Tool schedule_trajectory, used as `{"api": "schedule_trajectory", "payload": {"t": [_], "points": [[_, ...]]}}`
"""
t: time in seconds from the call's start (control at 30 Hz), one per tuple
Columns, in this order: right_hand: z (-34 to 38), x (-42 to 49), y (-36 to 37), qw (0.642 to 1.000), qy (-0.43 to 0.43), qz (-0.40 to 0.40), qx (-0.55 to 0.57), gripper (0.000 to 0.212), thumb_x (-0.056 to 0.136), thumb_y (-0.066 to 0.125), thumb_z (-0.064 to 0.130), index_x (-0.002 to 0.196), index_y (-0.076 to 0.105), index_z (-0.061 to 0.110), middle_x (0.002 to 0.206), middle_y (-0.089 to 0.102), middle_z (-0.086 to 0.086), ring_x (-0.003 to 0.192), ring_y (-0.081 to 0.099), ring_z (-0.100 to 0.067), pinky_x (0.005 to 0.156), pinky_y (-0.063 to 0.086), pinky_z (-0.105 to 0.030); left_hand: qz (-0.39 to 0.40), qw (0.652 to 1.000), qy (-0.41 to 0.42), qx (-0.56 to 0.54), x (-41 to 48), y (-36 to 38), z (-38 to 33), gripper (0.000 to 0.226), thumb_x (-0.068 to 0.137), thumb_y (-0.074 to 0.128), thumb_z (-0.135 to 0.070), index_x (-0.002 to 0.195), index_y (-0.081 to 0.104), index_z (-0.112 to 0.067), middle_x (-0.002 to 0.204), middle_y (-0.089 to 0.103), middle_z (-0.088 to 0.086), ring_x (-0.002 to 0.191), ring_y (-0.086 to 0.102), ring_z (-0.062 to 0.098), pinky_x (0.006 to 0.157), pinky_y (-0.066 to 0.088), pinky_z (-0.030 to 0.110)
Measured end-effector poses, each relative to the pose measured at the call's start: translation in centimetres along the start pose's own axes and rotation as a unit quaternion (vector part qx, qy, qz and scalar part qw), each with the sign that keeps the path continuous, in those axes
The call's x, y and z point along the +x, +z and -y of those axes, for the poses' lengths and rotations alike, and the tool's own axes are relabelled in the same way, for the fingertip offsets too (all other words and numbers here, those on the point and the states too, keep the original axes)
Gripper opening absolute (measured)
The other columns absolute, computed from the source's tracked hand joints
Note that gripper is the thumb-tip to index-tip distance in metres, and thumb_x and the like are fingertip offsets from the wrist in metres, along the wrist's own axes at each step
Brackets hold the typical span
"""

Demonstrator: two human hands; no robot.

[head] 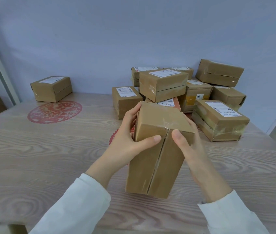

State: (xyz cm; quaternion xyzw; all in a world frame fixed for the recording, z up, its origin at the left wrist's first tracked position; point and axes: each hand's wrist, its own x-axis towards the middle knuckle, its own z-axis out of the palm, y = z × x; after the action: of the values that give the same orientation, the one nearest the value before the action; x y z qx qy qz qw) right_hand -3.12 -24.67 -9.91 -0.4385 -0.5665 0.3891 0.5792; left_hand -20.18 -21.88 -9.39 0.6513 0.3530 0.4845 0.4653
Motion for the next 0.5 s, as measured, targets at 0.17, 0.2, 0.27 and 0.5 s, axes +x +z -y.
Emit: {"api": "schedule_trajectory", "payload": {"t": [0.17, 0.2, 0.27, 0.5], "points": [[-0.03, 0.25, -0.07, 1.000, -0.004, -0.020, 0.014, 0.071, 0.053, 0.067, 0.060, 0.117, 0.038, 0.052, 0.116, 0.054, 0.026, 0.100, 0.056, 0.014, 0.077, 0.049, -0.012, 0.014, 1.000, -0.010, 0.001, 0.03, 0.15, -0.29, 0.100, 0.059, 0.078, -0.055, 0.142, 0.020, -0.054, 0.129, 0.050, -0.035, 0.117, 0.050, -0.011, 0.090, 0.051, 0.020], [0.05, 0.25, -0.10, 1.000, -0.011, -0.025, 0.014, 0.068, 0.058, 0.070, 0.057, 0.118, 0.038, 0.053, 0.117, 0.054, 0.027, 0.101, 0.055, 0.015, 0.077, 0.049, -0.011, 0.016, 1.000, -0.018, 0.001, 0.06, 0.19, -0.38, 0.102, 0.064, 0.079, -0.057, 0.144, 0.016, -0.054, 0.122, 0.051, -0.041, 0.114, 0.050, -0.017, 0.090, 0.050, 0.016], [0.20, 0.25, -0.16, 0.999, -0.026, -0.028, 0.010, 0.063, 0.070, 0.074, 0.054, 0.121, 0.037, 0.052, 0.121, 0.052, 0.027, 0.103, 0.054, 0.015, 0.078, 0.048, -0.008, 0.012, 1.000, -0.023, 0.011, 0.09, 0.21, -0.41, 0.105, 0.065, 0.076, -0.053, 0.147, 0.010, -0.050, 0.113, 0.050, -0.047, 0.108, 0.047, -0.025, 0.088, 0.045, 0.007], [0.22, 0.13, -0.28, 0.999, -0.037, -0.017, -0.026, 0.078, 0.061, 0.070, 0.055, 0.127, 0.029, 0.055, 0.131, 0.047, 0.029, 0.114, 0.049, 0.015, 0.094, 0.046, -0.014, 0.041, 0.998, -0.035, 0.031, -0.10, 0.32, 0.11, 0.126, 0.050, 0.067, -0.083, 0.152, 0.018, -0.027, 0.135, 0.046, -0.034, 0.122, 0.045, -0.014, 0.101, 0.042, 0.015]]}}
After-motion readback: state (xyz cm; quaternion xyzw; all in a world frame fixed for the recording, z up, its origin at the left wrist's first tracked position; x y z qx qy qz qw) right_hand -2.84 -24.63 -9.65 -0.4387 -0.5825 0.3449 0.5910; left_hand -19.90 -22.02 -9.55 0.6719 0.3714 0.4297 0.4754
